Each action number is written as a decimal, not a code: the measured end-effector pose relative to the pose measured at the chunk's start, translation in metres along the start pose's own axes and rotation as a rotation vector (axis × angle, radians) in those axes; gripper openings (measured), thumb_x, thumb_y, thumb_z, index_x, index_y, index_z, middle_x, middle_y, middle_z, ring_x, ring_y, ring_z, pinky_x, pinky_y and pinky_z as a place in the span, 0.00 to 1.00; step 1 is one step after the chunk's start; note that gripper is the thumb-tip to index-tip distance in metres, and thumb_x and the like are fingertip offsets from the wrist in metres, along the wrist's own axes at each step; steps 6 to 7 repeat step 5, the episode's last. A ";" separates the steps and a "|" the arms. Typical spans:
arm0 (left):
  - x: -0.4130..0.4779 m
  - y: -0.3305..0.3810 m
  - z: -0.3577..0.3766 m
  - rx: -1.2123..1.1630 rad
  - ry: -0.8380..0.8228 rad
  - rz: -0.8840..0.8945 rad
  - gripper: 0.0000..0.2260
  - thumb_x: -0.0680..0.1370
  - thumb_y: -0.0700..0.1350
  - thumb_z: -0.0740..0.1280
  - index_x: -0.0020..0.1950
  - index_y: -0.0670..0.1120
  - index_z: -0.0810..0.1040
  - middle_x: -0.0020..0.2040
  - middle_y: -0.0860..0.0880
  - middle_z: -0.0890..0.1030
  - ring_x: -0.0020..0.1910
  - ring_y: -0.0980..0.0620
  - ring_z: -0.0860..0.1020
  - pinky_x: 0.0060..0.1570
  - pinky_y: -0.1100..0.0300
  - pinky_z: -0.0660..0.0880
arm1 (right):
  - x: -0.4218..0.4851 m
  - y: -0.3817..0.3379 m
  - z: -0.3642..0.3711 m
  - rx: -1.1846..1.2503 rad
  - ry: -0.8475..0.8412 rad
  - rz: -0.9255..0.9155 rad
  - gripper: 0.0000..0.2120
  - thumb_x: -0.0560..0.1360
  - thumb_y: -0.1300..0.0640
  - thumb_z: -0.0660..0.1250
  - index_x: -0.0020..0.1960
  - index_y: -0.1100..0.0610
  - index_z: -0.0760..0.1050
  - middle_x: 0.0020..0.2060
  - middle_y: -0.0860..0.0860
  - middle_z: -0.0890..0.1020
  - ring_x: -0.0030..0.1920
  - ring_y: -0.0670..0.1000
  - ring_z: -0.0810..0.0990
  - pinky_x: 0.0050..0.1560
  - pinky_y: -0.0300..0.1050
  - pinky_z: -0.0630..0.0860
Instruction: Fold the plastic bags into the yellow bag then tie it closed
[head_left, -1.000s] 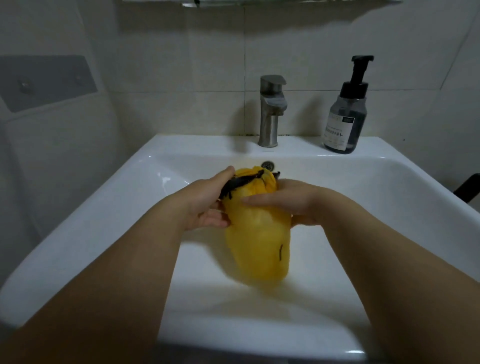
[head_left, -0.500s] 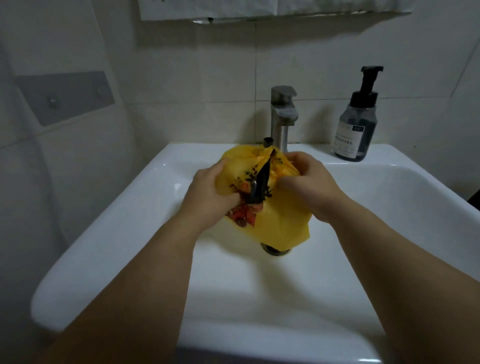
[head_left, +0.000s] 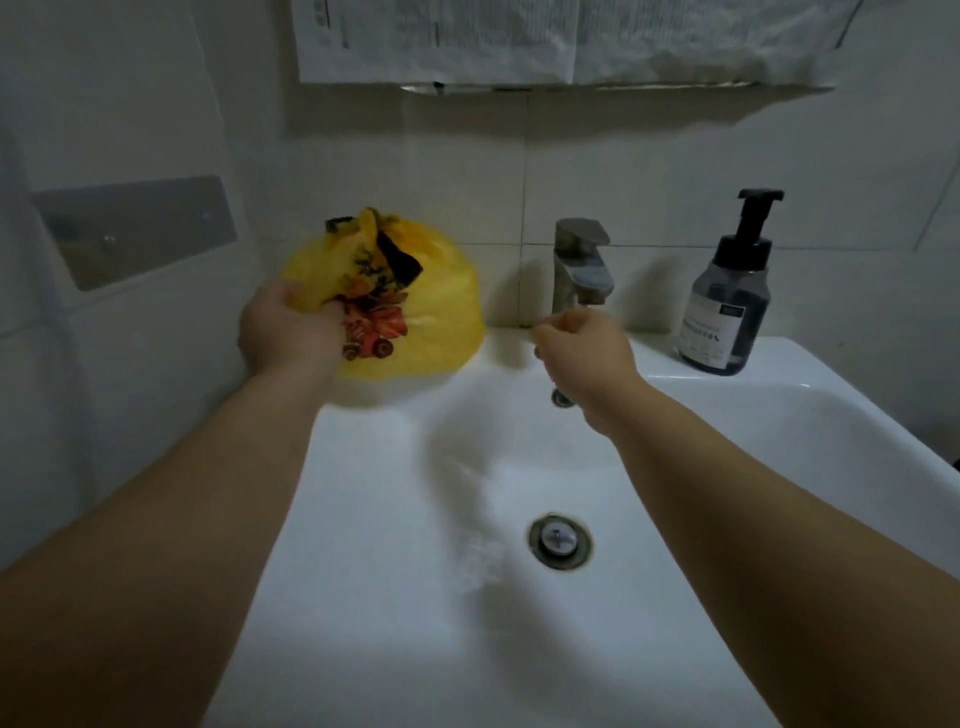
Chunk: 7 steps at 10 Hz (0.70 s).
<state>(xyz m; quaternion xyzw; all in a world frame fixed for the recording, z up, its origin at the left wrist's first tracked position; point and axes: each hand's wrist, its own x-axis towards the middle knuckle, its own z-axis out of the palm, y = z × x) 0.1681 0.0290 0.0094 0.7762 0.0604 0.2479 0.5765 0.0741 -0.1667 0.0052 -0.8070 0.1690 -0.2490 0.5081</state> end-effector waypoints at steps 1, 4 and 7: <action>0.012 0.008 0.020 -0.073 -0.125 0.002 0.10 0.72 0.42 0.73 0.53 0.45 0.82 0.47 0.47 0.82 0.45 0.48 0.79 0.42 0.59 0.74 | 0.019 -0.001 0.018 0.011 -0.083 -0.022 0.05 0.75 0.59 0.61 0.46 0.55 0.76 0.36 0.50 0.76 0.31 0.47 0.68 0.27 0.37 0.62; 0.038 0.005 0.058 -0.005 -0.552 -0.032 0.61 0.55 0.52 0.81 0.79 0.54 0.47 0.73 0.47 0.66 0.69 0.45 0.69 0.67 0.48 0.70 | 0.041 0.013 0.031 -0.026 -0.085 -0.003 0.12 0.76 0.58 0.62 0.57 0.58 0.77 0.46 0.52 0.79 0.38 0.47 0.73 0.33 0.39 0.68; 0.029 0.006 0.052 0.055 -0.485 0.013 0.55 0.69 0.44 0.78 0.79 0.55 0.37 0.77 0.45 0.56 0.73 0.47 0.62 0.59 0.61 0.64 | 0.038 0.012 0.028 -0.035 -0.092 0.031 0.09 0.75 0.58 0.62 0.53 0.56 0.77 0.44 0.51 0.79 0.36 0.48 0.72 0.30 0.38 0.65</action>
